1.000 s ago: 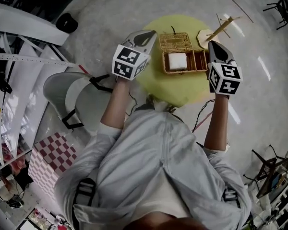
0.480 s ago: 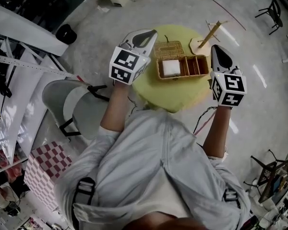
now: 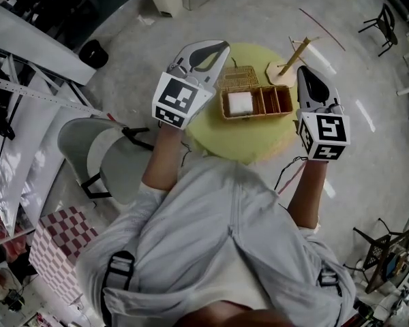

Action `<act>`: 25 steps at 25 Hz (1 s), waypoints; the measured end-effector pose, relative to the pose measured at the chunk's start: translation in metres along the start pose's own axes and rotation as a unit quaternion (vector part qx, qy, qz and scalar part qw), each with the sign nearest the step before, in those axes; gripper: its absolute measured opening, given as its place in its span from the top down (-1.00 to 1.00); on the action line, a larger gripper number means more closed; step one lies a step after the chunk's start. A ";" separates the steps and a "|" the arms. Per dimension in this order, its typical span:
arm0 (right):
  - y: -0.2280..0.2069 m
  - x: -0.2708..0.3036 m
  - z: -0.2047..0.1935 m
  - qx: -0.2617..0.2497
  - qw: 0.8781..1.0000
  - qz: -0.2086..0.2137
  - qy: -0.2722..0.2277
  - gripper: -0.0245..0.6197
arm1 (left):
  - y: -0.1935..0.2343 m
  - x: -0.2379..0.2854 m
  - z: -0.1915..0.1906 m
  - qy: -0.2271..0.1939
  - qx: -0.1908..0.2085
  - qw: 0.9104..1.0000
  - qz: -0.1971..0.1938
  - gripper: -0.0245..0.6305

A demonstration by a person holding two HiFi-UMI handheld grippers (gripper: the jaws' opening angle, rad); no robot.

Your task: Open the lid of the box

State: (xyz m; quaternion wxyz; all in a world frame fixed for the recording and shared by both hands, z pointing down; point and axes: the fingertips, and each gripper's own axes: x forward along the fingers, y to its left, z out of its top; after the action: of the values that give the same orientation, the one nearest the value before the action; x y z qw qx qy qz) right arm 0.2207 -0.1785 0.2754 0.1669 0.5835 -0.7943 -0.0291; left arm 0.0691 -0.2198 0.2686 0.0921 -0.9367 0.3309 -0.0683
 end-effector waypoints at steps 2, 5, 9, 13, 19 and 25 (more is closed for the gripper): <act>0.002 0.000 0.001 -0.005 1.000 0.004 -0.001 0.85 | -0.001 0.000 0.000 -0.001 0.000 1.000 0.000 0.83; 0.006 0.002 -0.002 -0.013 1.000 0.009 0.002 0.85 | -0.002 0.001 -0.007 0.006 -0.005 1.000 0.001 0.83; 0.006 0.007 -0.009 -0.009 1.000 0.011 0.009 0.85 | 0.000 0.002 -0.017 0.017 -0.010 1.000 0.001 0.83; 0.007 0.011 -0.016 0.000 1.000 0.014 0.017 0.85 | 0.004 0.003 -0.022 0.027 -0.017 0.999 0.005 0.83; 0.009 0.014 -0.022 0.001 1.000 0.011 0.024 0.85 | 0.010 0.001 -0.031 0.035 -0.031 0.999 0.007 0.83; 0.012 0.017 -0.021 -0.002 1.000 0.012 0.026 0.85 | 0.006 0.002 -0.036 0.041 -0.034 0.999 -0.001 0.83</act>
State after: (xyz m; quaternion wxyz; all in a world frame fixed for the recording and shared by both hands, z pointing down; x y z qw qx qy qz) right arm 0.2113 -0.1870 0.3019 0.1886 0.5740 -0.7967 -0.0135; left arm 0.0601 -0.2300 0.3026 0.0463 -0.9360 0.3356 -0.0951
